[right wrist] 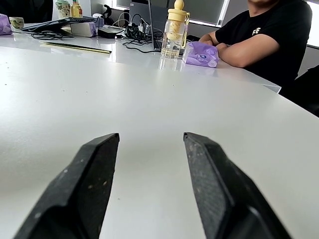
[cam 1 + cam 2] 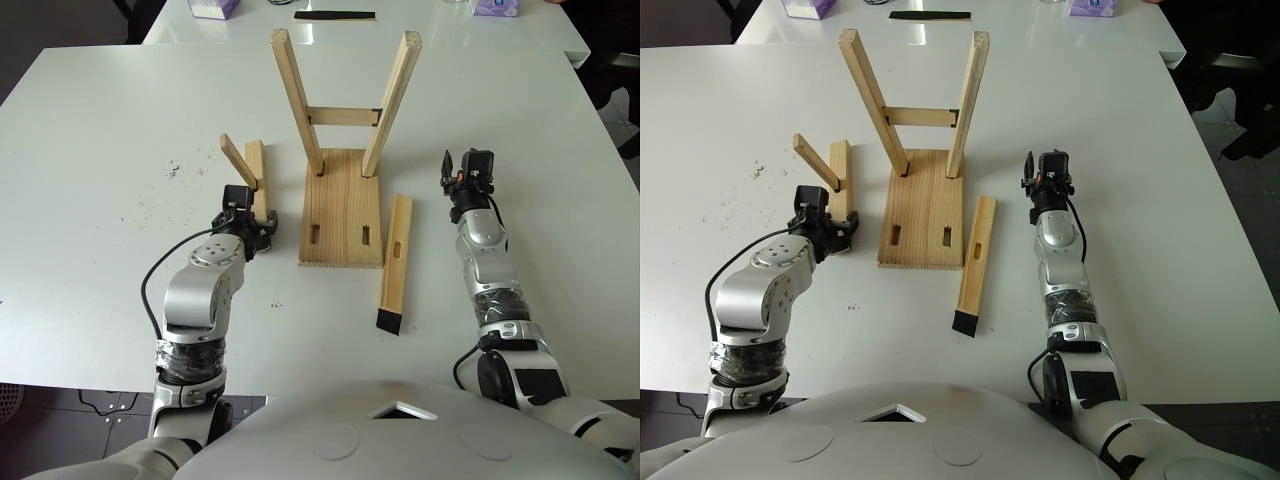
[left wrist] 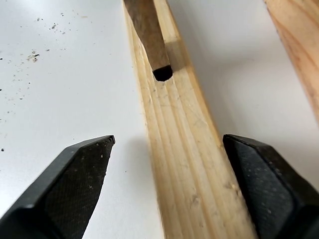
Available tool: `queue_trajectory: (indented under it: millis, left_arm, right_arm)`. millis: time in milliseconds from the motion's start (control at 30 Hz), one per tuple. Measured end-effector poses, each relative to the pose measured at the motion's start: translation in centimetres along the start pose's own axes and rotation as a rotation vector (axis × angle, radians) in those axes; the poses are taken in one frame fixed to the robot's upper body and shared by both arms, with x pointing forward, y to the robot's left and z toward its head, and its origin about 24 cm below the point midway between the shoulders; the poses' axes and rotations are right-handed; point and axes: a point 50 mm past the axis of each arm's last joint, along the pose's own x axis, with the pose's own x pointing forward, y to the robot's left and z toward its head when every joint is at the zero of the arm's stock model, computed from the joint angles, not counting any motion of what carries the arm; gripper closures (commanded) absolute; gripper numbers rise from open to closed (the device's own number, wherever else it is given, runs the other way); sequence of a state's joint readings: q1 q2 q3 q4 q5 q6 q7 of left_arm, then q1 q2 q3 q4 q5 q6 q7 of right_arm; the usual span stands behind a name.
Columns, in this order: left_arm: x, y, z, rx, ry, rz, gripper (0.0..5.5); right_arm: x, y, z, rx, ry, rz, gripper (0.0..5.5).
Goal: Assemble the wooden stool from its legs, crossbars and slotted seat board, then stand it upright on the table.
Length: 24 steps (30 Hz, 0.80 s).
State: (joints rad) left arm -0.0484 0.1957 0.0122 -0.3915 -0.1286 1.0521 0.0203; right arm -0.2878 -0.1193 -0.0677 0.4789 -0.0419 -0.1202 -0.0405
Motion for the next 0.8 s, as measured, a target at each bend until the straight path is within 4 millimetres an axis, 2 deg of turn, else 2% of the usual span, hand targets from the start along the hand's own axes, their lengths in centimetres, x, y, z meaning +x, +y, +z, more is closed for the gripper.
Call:
queue_trajectory:
  millis: [100, 400, 800]
  left_arm:
    - [0.1, 0.1, -0.1, -0.015, -0.001, -0.019, 2.19]
    - [0.1, 0.0, -0.1, -0.233, 0.024, -0.06, 3.41]
    - [0.7, -0.4, 0.9, -0.314, 0.016, -0.095, 3.46]
  right_arm:
    - [0.0, 0.0, 0.0, 0.001, -0.001, -0.005, 3.11]
    - [0.0, 0.2, 0.0, 0.019, -0.003, -0.015, 3.11]
    - [0.7, 0.6, 0.4, 0.036, -0.011, -0.021, 3.11]
